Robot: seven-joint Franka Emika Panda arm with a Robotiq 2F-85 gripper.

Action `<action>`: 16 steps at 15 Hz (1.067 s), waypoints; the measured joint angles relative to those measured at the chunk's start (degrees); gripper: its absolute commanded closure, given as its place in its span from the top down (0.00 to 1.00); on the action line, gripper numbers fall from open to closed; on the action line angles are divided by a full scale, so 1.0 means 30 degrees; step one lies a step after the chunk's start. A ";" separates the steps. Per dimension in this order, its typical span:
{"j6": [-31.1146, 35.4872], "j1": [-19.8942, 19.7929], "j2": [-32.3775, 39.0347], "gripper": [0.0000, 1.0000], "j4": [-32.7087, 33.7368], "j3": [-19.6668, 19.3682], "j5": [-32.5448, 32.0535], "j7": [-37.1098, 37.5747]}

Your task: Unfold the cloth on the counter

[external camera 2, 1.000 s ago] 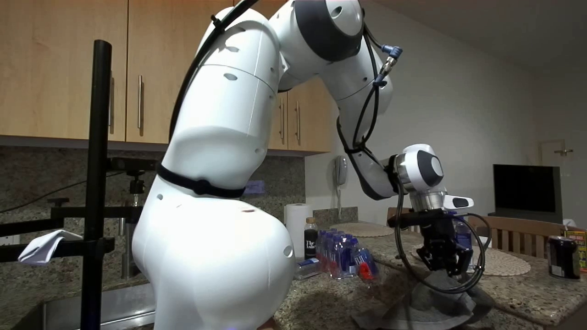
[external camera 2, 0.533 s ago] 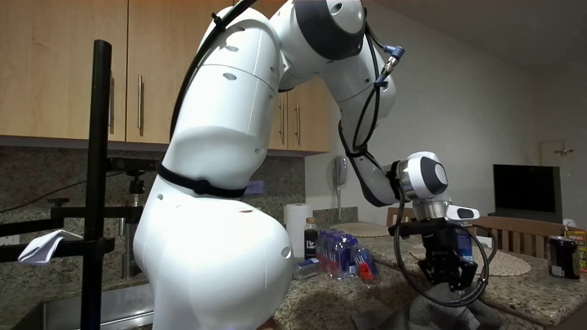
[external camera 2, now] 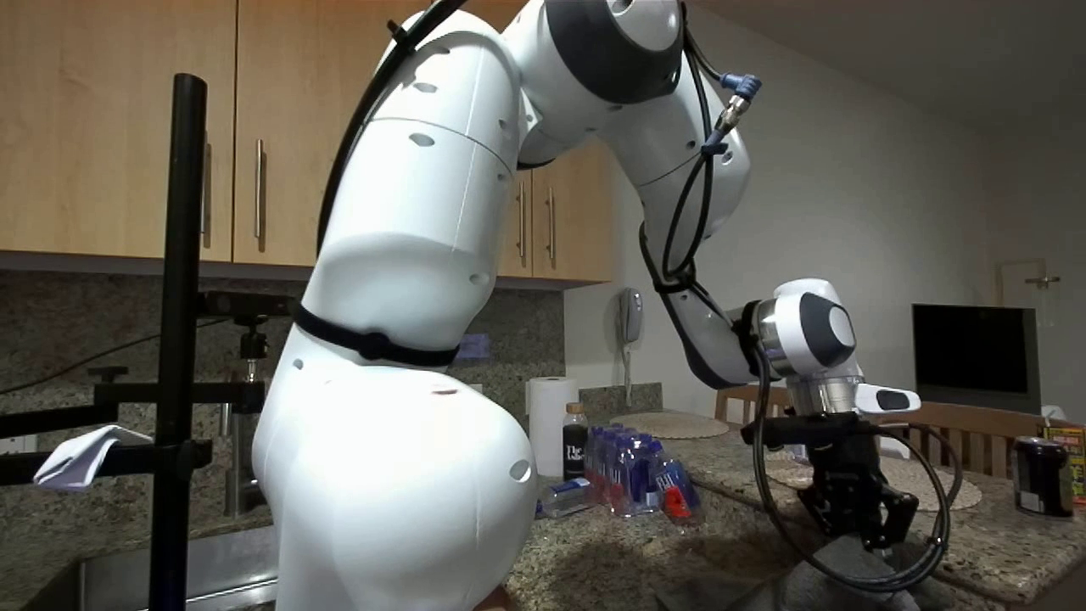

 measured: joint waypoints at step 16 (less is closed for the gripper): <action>0.0970 -0.1041 0.0948 0.10 -0.1114 -0.0327 -0.0020 -0.4987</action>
